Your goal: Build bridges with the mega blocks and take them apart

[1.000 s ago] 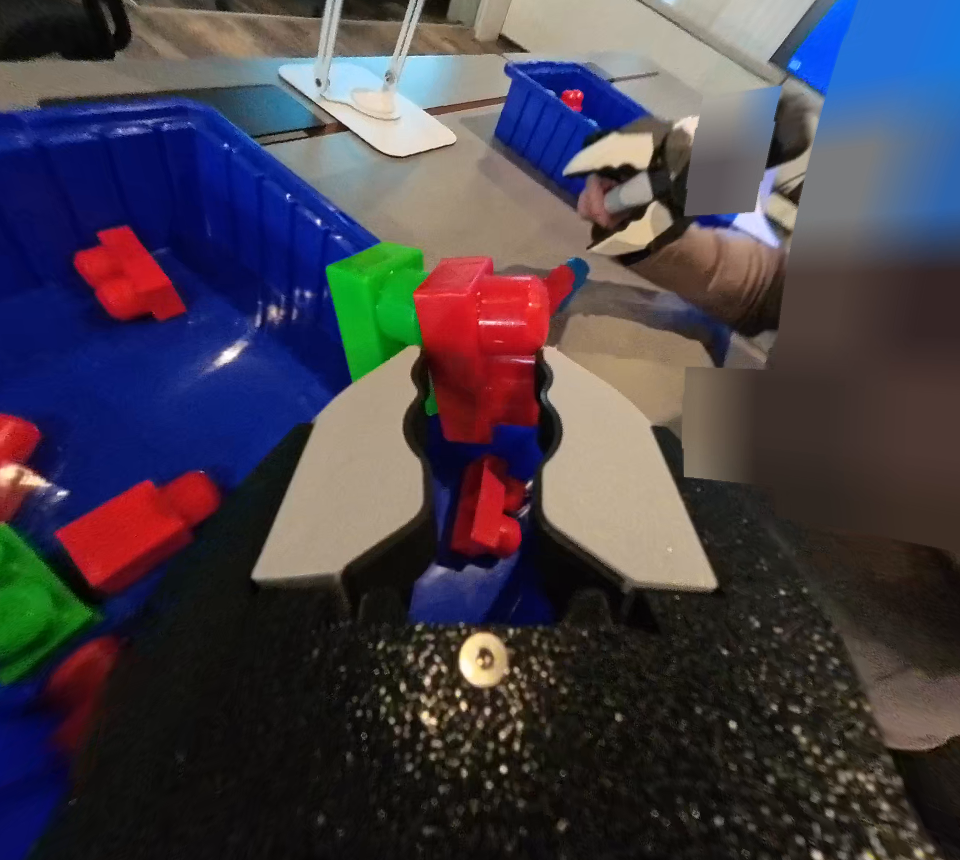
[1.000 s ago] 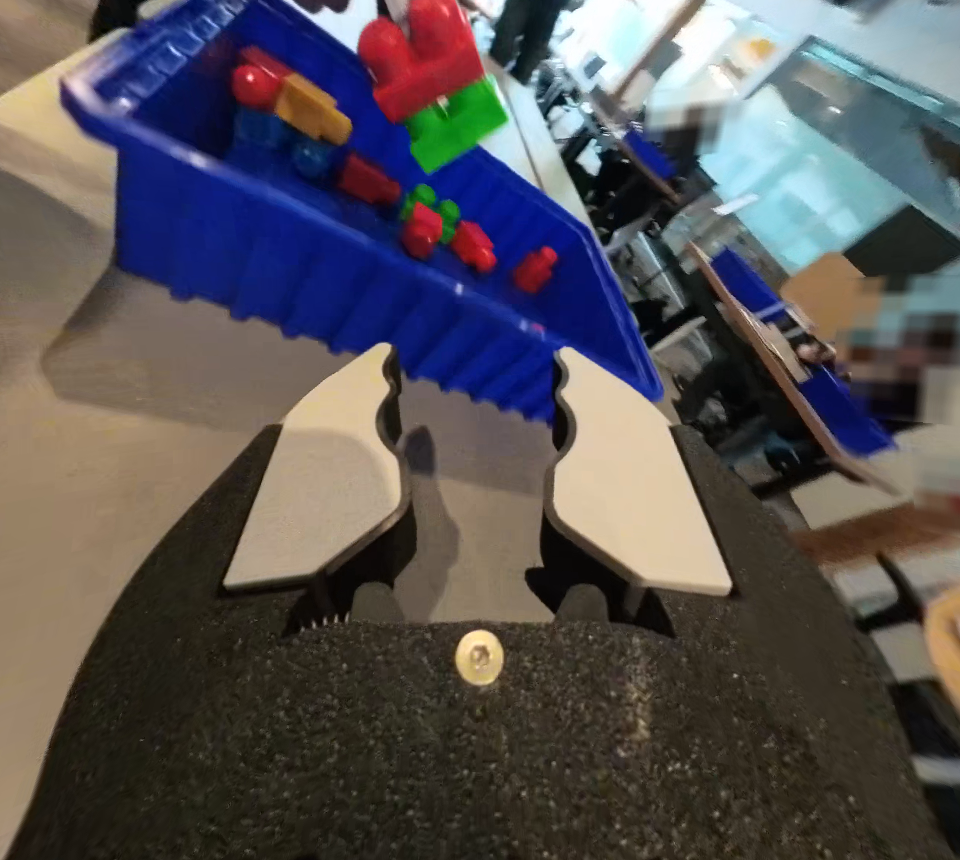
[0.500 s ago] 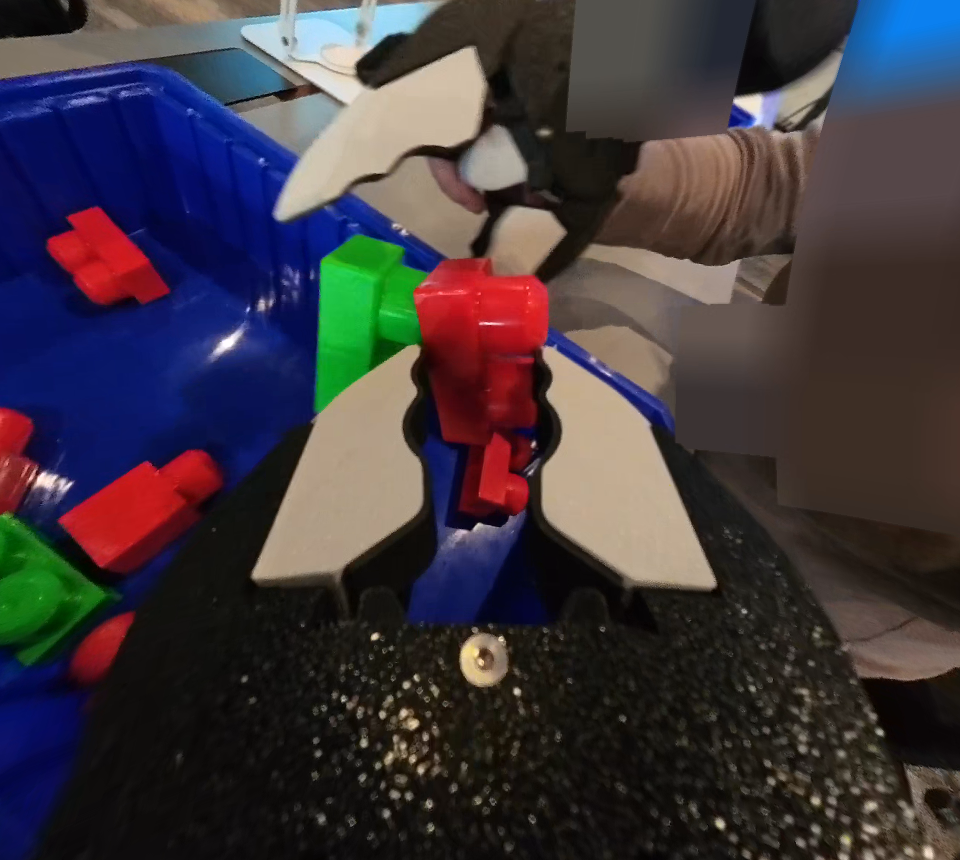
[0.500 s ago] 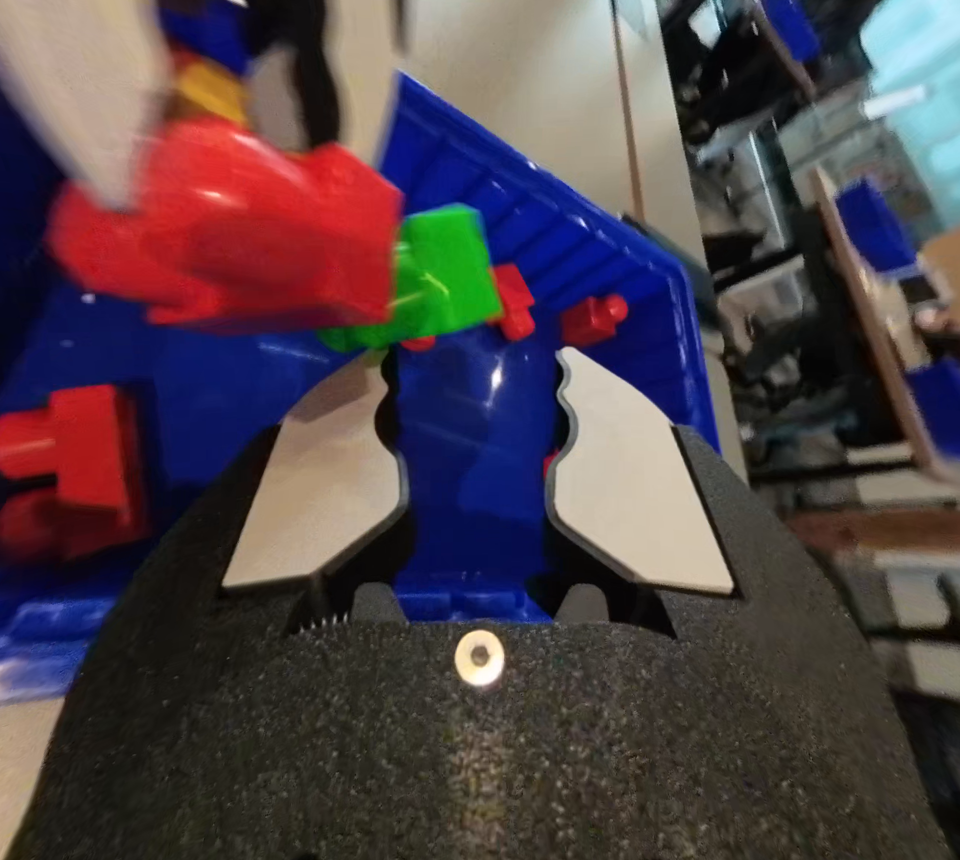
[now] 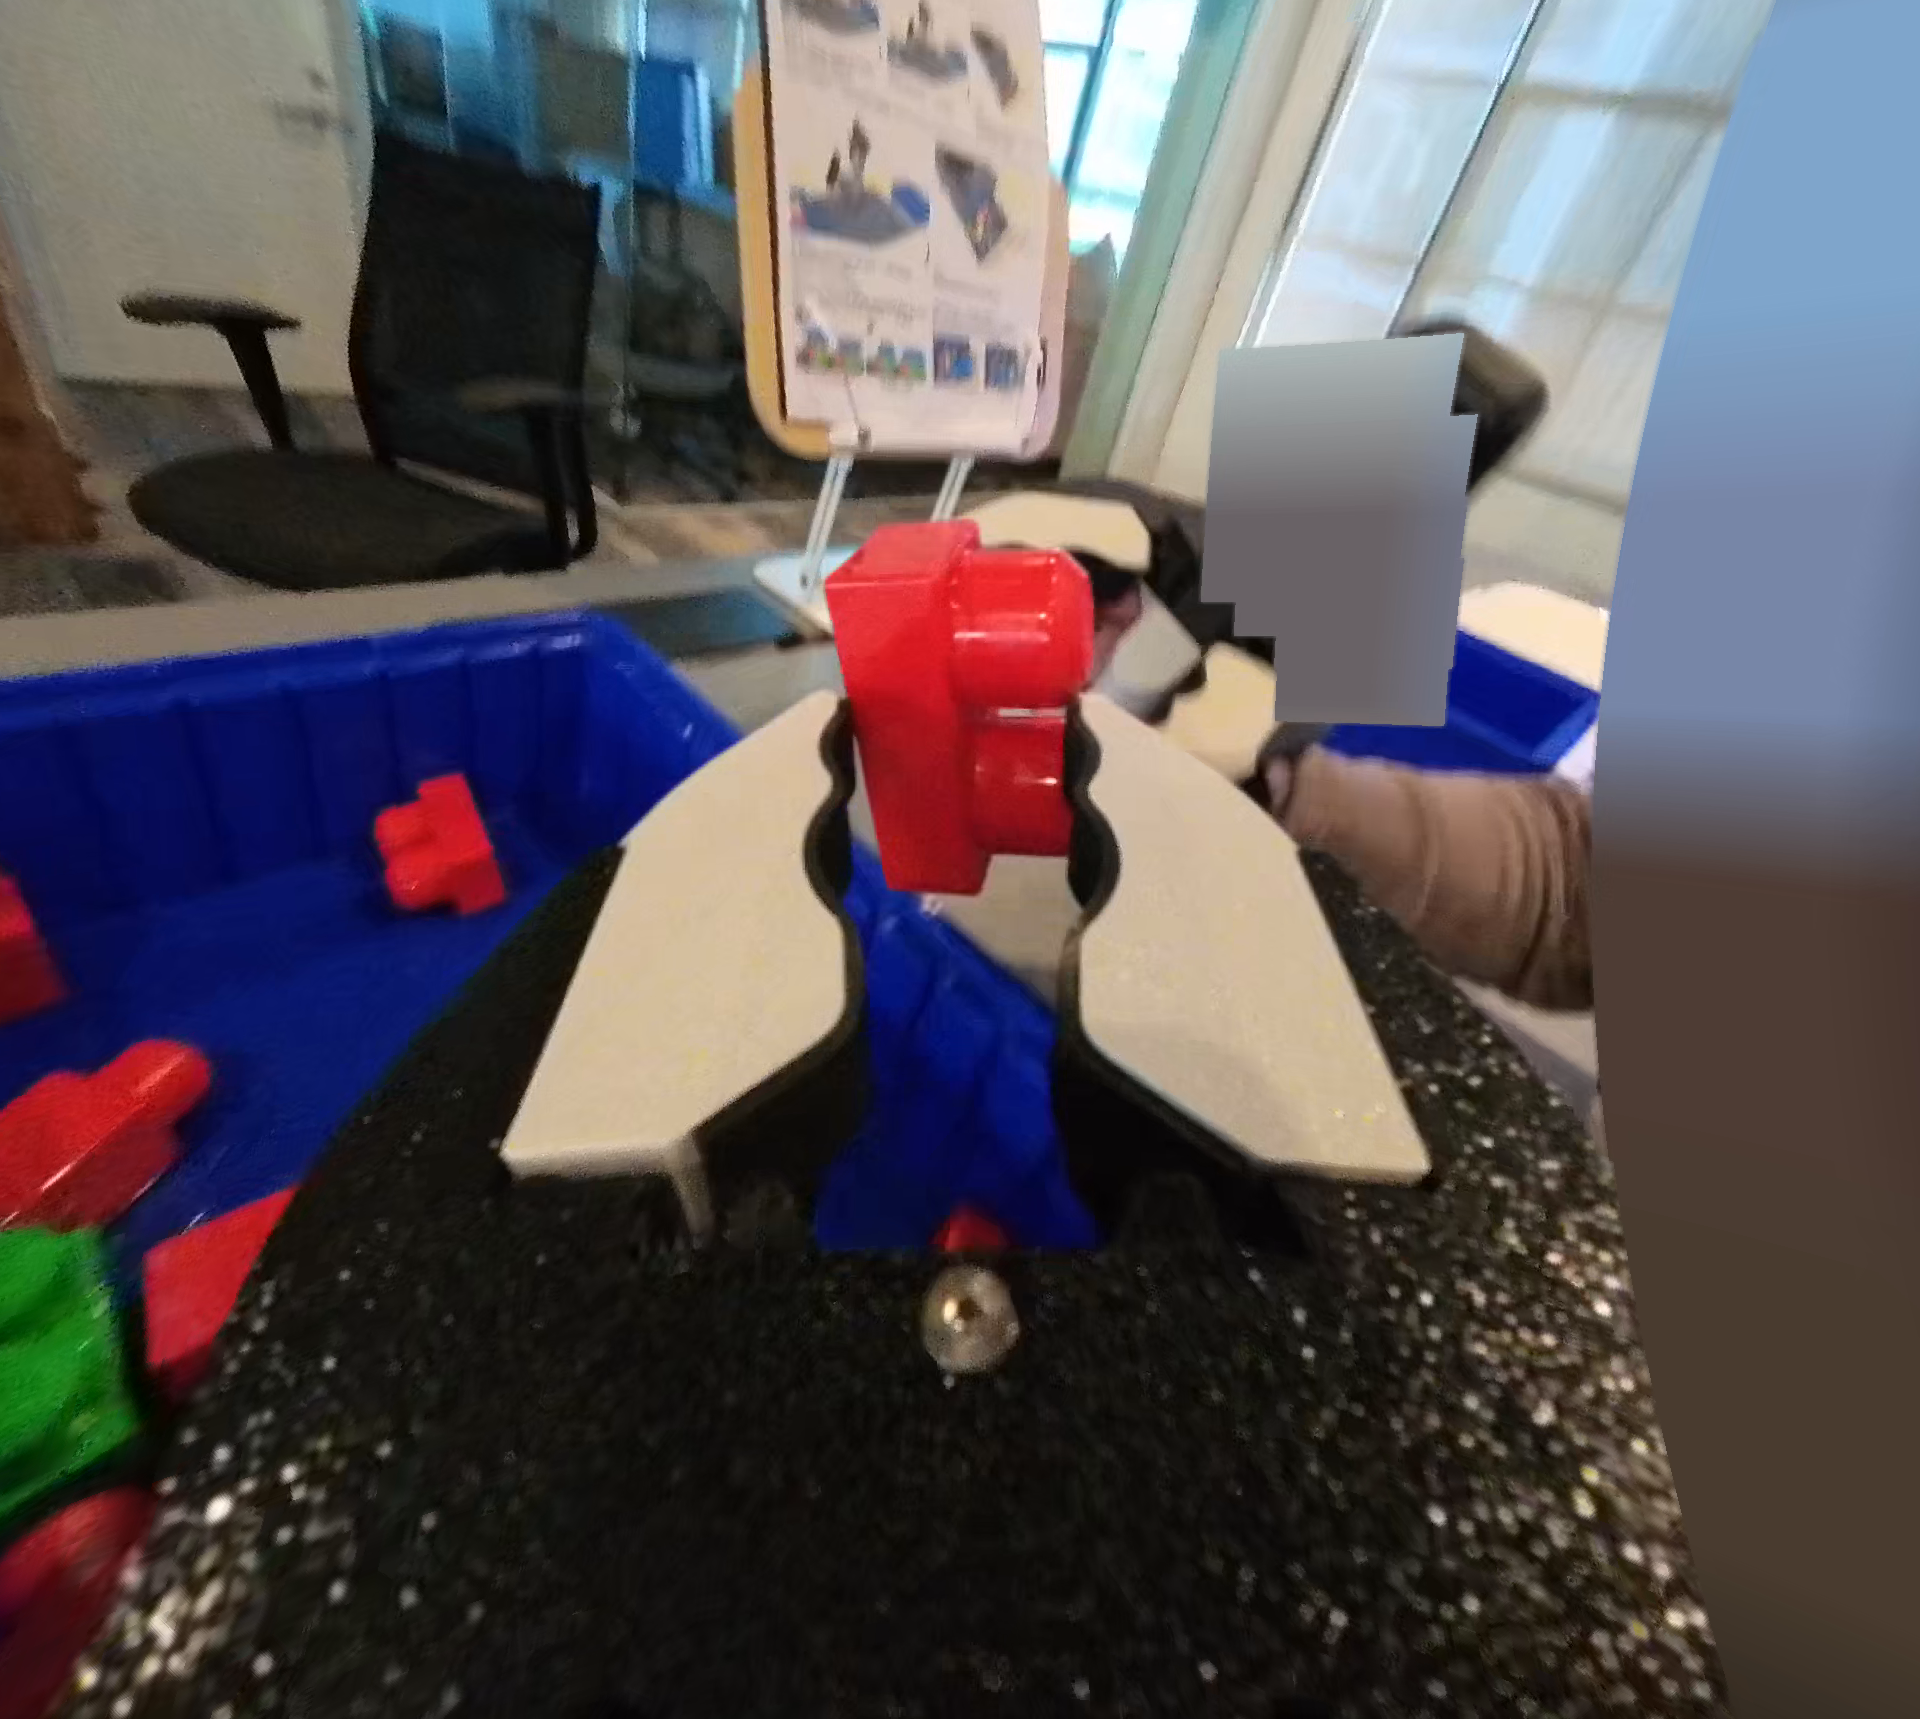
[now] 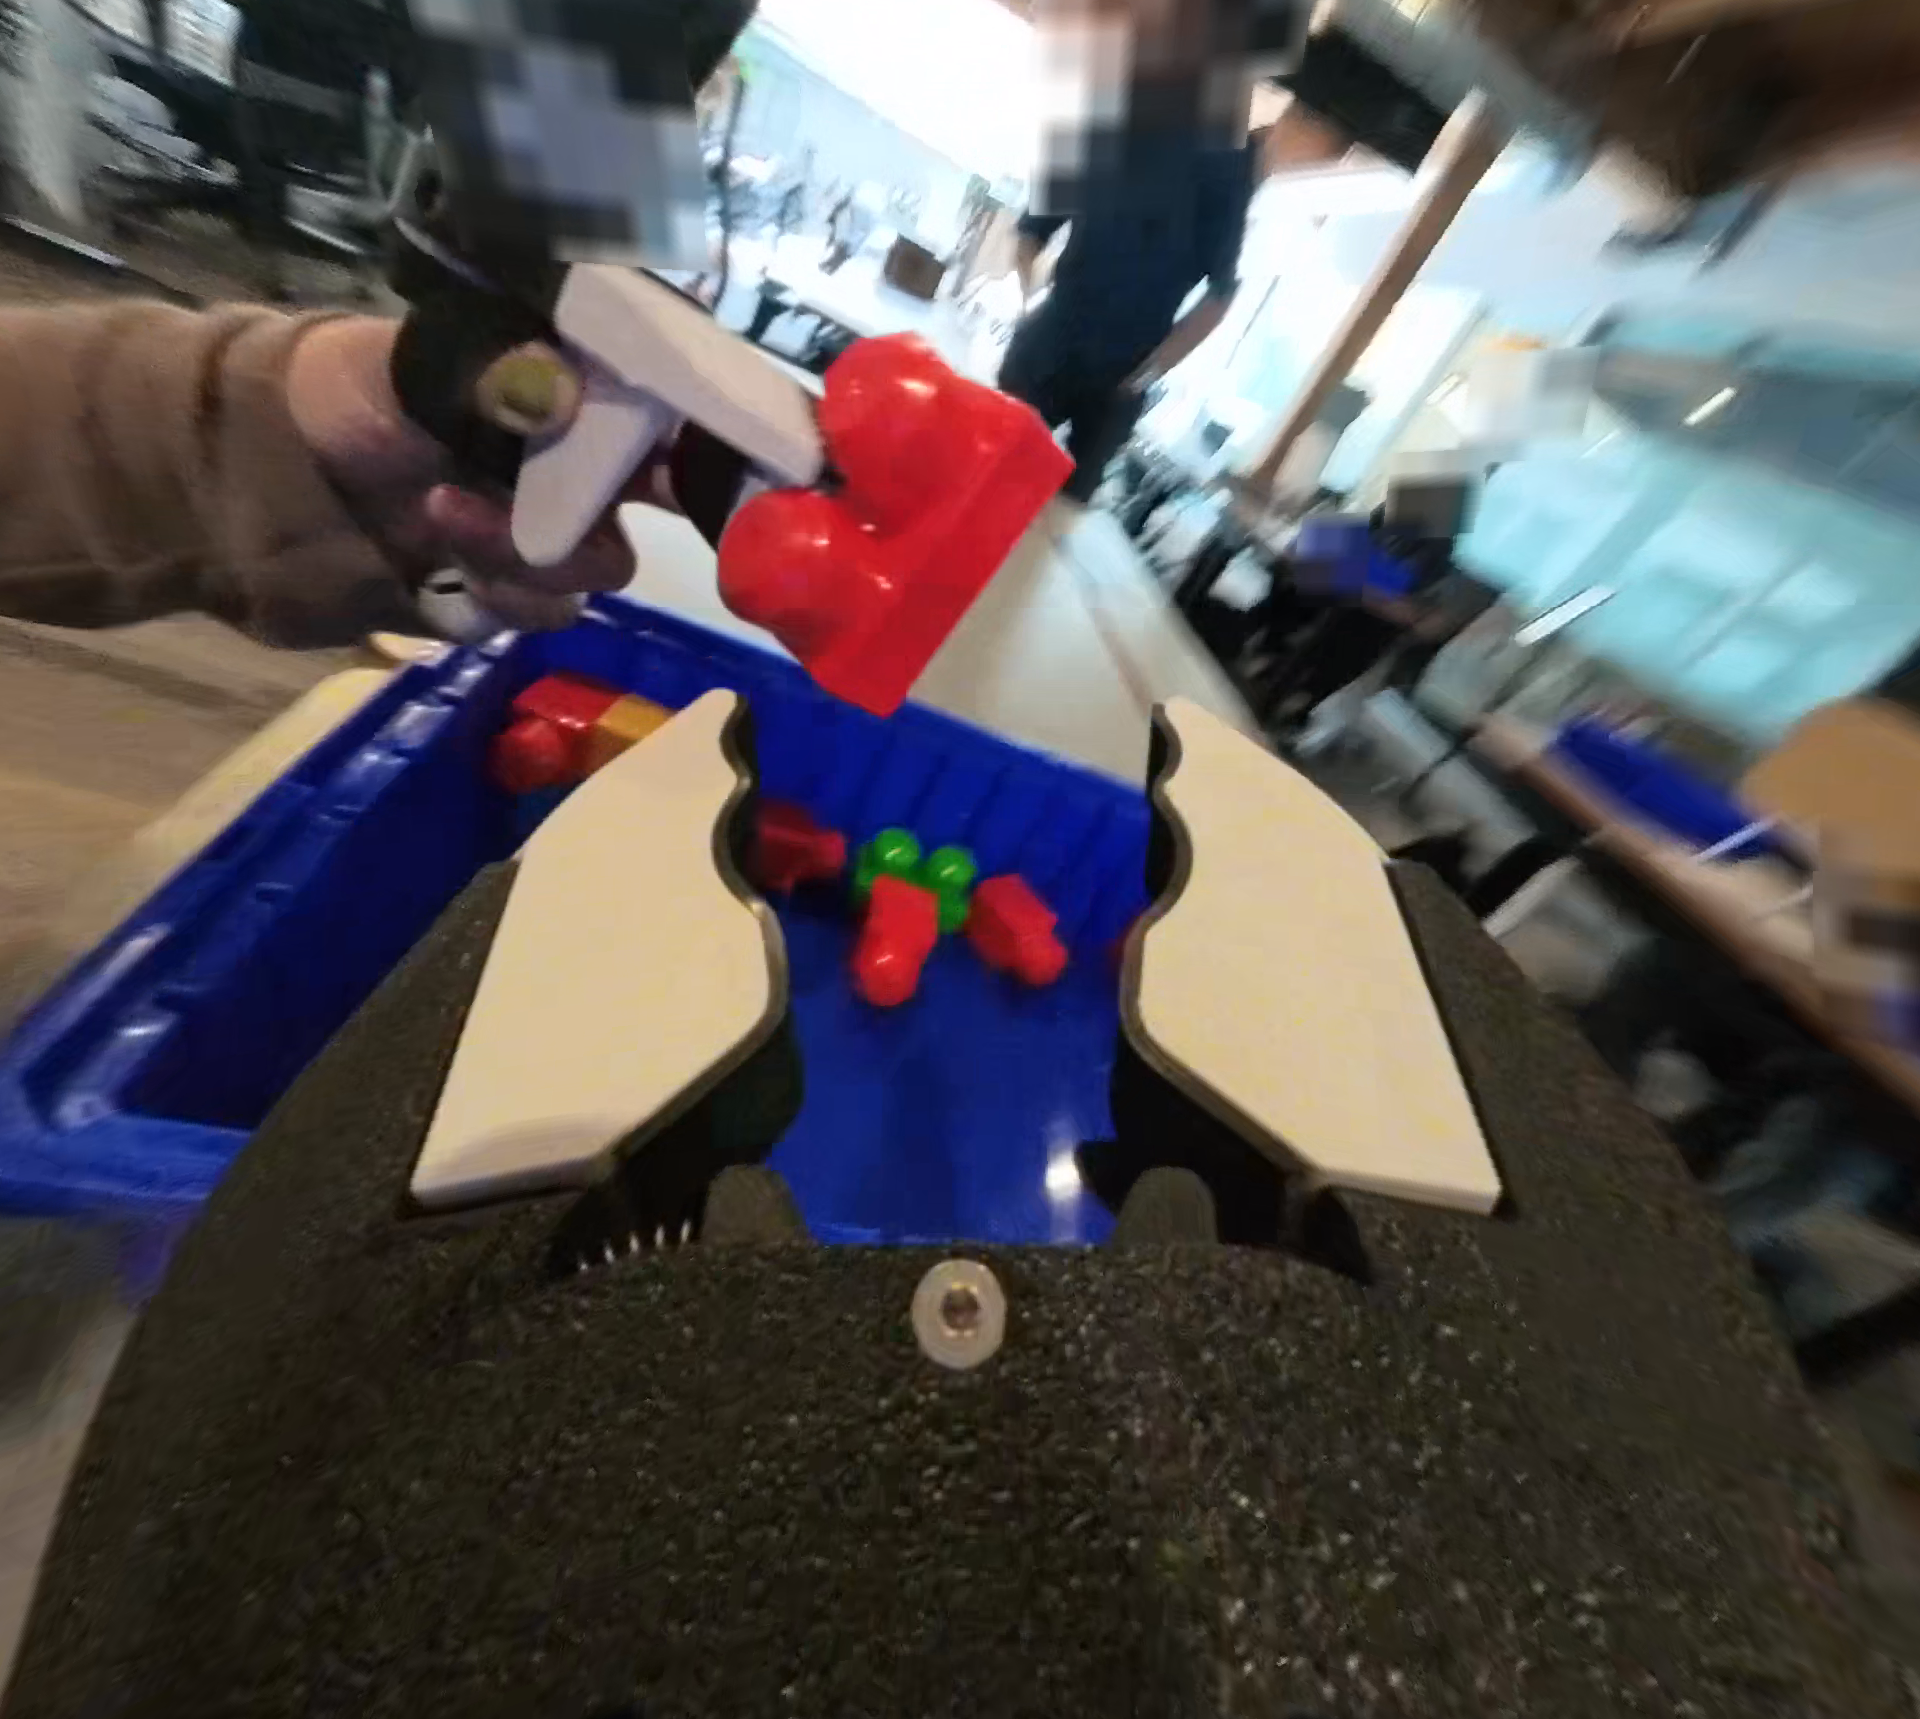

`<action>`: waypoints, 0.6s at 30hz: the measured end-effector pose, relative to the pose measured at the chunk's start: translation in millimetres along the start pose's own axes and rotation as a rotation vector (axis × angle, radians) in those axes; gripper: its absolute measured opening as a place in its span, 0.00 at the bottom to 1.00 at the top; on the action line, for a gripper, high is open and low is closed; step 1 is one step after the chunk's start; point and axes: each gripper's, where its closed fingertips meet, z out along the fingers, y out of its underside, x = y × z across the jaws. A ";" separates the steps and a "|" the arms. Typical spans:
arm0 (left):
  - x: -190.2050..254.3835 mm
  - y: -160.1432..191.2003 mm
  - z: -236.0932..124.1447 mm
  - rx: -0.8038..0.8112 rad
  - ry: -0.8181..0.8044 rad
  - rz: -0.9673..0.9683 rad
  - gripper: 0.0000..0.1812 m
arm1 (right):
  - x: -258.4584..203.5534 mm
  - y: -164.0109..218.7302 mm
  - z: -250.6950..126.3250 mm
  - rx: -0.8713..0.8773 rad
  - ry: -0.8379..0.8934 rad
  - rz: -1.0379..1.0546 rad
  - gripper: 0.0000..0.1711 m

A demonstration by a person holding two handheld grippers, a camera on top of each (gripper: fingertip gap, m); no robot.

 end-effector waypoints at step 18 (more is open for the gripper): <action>109.2 -24.2 65.8 0.416 0.042 -0.268 0.21 | -1.3 -63.8 -90.4 0.194 0.530 -0.440 0.22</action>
